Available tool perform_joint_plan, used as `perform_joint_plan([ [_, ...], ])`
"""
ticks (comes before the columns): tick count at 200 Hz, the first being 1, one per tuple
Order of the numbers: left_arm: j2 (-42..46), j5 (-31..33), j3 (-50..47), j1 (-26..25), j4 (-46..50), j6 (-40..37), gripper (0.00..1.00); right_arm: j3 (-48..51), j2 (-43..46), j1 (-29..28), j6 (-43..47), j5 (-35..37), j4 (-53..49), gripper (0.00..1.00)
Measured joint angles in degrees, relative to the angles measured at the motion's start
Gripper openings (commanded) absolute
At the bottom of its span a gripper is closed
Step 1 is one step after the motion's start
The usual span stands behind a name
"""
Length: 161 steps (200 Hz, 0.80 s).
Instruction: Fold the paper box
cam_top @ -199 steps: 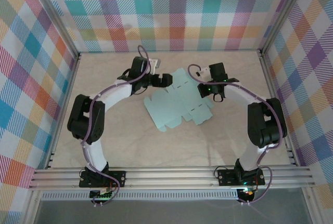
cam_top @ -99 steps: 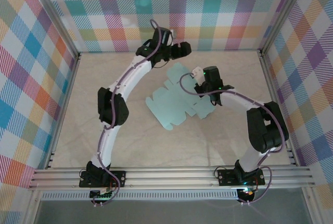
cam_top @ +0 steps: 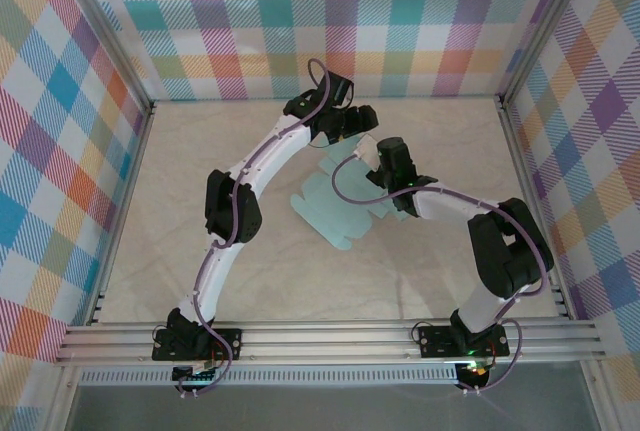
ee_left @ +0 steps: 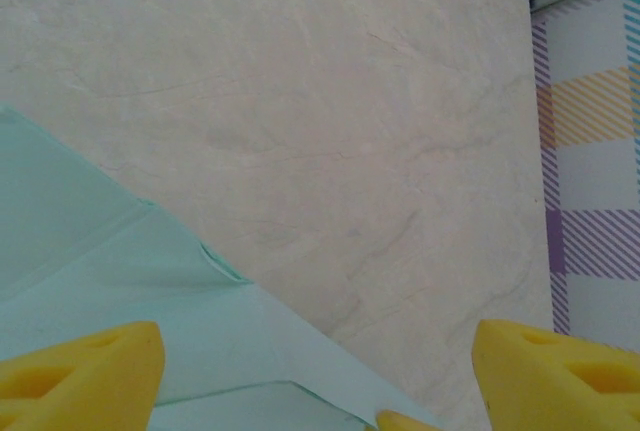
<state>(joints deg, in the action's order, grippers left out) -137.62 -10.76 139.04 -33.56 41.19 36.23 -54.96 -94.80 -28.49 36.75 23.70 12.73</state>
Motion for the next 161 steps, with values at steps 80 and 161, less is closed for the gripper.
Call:
perform_joint_plan([
  [80,-1.92,-5.33,0.04,0.68,-0.87,4.98,0.65,0.00,-0.66,-0.04,0.17,0.35,0.59,0.00],
  [161,-1.95,-9.35,0.02,0.31,-0.79,7.50,0.57,0.00,-0.94,-0.04,0.17,0.76,0.57,0.00],
])
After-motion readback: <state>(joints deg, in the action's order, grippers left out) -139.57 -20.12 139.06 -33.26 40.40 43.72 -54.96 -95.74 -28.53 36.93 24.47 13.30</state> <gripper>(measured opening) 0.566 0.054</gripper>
